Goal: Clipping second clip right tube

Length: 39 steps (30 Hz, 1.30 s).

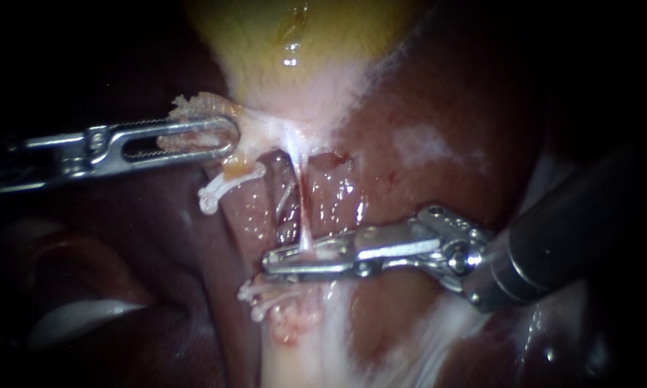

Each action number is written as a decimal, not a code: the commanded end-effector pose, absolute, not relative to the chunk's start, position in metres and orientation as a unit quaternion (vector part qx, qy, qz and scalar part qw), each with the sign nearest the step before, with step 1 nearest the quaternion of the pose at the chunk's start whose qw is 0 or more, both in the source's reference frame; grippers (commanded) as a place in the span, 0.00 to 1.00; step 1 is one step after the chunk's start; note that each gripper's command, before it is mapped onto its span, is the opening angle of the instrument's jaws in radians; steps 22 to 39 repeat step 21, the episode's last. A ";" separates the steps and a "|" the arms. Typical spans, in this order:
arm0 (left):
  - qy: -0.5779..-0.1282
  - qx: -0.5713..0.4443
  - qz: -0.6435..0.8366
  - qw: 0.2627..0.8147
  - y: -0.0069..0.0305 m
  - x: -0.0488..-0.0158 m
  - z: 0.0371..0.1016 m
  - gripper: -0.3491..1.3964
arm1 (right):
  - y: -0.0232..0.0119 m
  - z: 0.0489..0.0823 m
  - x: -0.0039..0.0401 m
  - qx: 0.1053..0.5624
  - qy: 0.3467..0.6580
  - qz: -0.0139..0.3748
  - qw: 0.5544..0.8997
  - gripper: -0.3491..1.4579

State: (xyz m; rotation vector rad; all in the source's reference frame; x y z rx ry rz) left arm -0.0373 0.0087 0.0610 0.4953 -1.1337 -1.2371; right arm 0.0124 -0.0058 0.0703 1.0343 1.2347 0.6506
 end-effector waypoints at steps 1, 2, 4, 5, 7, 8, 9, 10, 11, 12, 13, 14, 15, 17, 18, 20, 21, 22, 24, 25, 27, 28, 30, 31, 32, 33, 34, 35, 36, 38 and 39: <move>-0.497 0.217 -0.543 0.641 0.0087 -0.0373 0.0610 0.14 | -0.0059 0.0703 0.0125 0.454 0.543 0.285 0.646 0.00; -0.497 0.217 -0.543 0.641 0.0087 -0.0373 0.0610 0.14 | -0.0059 0.0703 0.0125 0.454 0.543 0.285 0.646 0.00; -0.497 0.217 -0.543 0.641 0.0087 -0.0373 0.0610 0.14 | -0.0060 0.0701 0.0125 0.454 0.543 0.285 0.646 0.00; -0.497 0.217 -0.543 0.641 0.0087 -0.0373 0.0610 0.14 | -0.0060 0.0701 0.0126 0.454 0.543 0.285 0.646 0.00; -0.497 0.217 -0.543 0.641 0.0087 -0.0373 0.0610 0.14 | -0.0060 0.0701 0.0126 0.454 0.543 0.285 0.646 0.00; -0.497 0.217 -0.543 0.641 0.0087 -0.0373 0.0610 0.14 | -0.0060 0.0701 0.0126 0.454 0.543 0.285 0.646 0.00; -0.497 0.217 -0.543 0.641 0.0087 -0.0373 0.0610 0.14 | -0.0060 0.0701 0.0126 0.454 0.543 0.285 0.646 0.00; -0.497 0.217 -0.543 0.641 0.0087 -0.0373 0.0610 0.14 | -0.0060 0.0701 0.0126 0.454 0.543 0.285 0.646 0.00; -0.497 0.217 -0.543 0.641 0.0087 -0.0373 0.0610 0.14 | -0.0060 0.0701 0.0126 0.454 0.543 0.285 0.646 0.00; -0.497 0.217 -0.543 0.641 0.0087 -0.0373 0.0610 0.14 | -0.0060 0.0701 0.0126 0.454 0.543 0.285 0.646 0.00; -0.497 0.217 -0.543 0.641 0.0087 -0.0373 0.0610 0.14 | -0.0060 0.0701 0.0126 0.454 0.543 0.285 0.646 0.00; -0.497 0.217 -0.543 0.641 0.0088 -0.0373 0.0610 0.14 | -0.0060 0.0701 0.0126 0.454 0.543 0.285 0.646 0.00; -0.497 0.217 -0.543 0.641 0.0088 -0.0373 0.0610 0.14 | -0.0059 0.0701 0.0126 0.454 0.543 0.285 0.646 0.00; -0.497 0.217 -0.543 0.641 0.0088 -0.0373 0.0610 0.14 | -0.0059 0.0701 0.0126 0.454 0.543 0.285 0.646 0.00; -0.497 0.217 -0.543 0.641 0.0088 -0.0373 0.0610 0.14 | -0.0059 0.0701 0.0126 0.454 0.543 0.285 0.646 0.00; -0.497 0.217 -0.543 0.641 0.0088 -0.0373 0.0610 0.14 | -0.0059 0.0701 0.0125 0.454 0.543 0.285 0.646 0.00; -0.497 0.217 -0.543 0.641 0.0088 -0.0373 0.0610 0.14 | -0.0059 0.0701 0.0125 0.454 0.543 0.285 0.646 0.00; -0.497 0.217 -0.543 0.641 0.0088 -0.0373 0.0610 0.14 | -0.0059 0.0701 0.0125 0.454 0.543 0.285 0.646 0.00; -0.497 0.217 -0.543 0.641 0.0088 -0.0373 0.0610 0.14 | -0.0059 0.0701 0.0125 0.454 0.543 0.285 0.646 0.00; -0.497 0.217 -0.543 0.641 0.0088 -0.0373 0.0610 0.14 | -0.0059 0.0701 0.0125 0.454 0.543 0.285 0.646 0.00; -0.497 0.217 -0.543 0.641 0.0088 -0.0373 0.0610 0.14 | -0.0059 0.0701 0.0125 0.454 0.543 0.285 0.646 0.00; -0.497 0.217 -0.543 0.641 0.0088 -0.0373 0.0610 0.14 | -0.0059 0.0701 0.0125 0.454 0.543 0.285 0.646 0.00; -0.497 0.217 -0.543 0.641 0.0088 -0.0373 0.0610 0.14 | -0.0059 0.0701 0.0125 0.454 0.543 0.285 0.646 0.00; -0.497 0.217 -0.543 0.641 0.0088 -0.0373 0.0610 0.14 | -0.0059 0.0701 0.0125 0.454 0.543 0.285 0.646 0.00; -0.497 0.217 -0.543 0.641 0.0088 -0.0373 0.0610 0.14 | -0.0059 0.0701 0.0125 0.454 0.543 0.285 0.646 0.00; -0.497 0.217 -0.543 0.641 0.0088 -0.0373 0.0610 0.14 | -0.0059 0.0701 0.0125 0.454 0.543 0.285 0.646 0.00; -0.497 0.217 -0.543 0.641 0.0088 -0.0373 0.0610 0.14 | -0.0059 0.0701 0.0125 0.454 0.543 0.285 0.646 0.00; -0.497 0.217 -0.543 0.641 0.0088 -0.0373 0.0610 0.14 | -0.0059 0.0701 0.0125 0.454 0.543 0.285 0.646 0.00; -0.497 0.217 -0.543 0.641 0.0088 -0.0373 0.0610 0.14 | -0.0059 0.0701 0.0125 0.454 0.543 0.285 0.646 0.00; -0.497 0.217 -0.543 0.641 0.0088 -0.0373 0.0610 0.14 | -0.0059 0.0701 0.0125 0.454 0.543 0.285 0.646 0.00; -0.497 0.217 -0.543 0.641 0.0088 -0.0373 0.0610 0.14 | -0.0059 0.0701 0.0125 0.454 0.543 0.285 0.646 0.00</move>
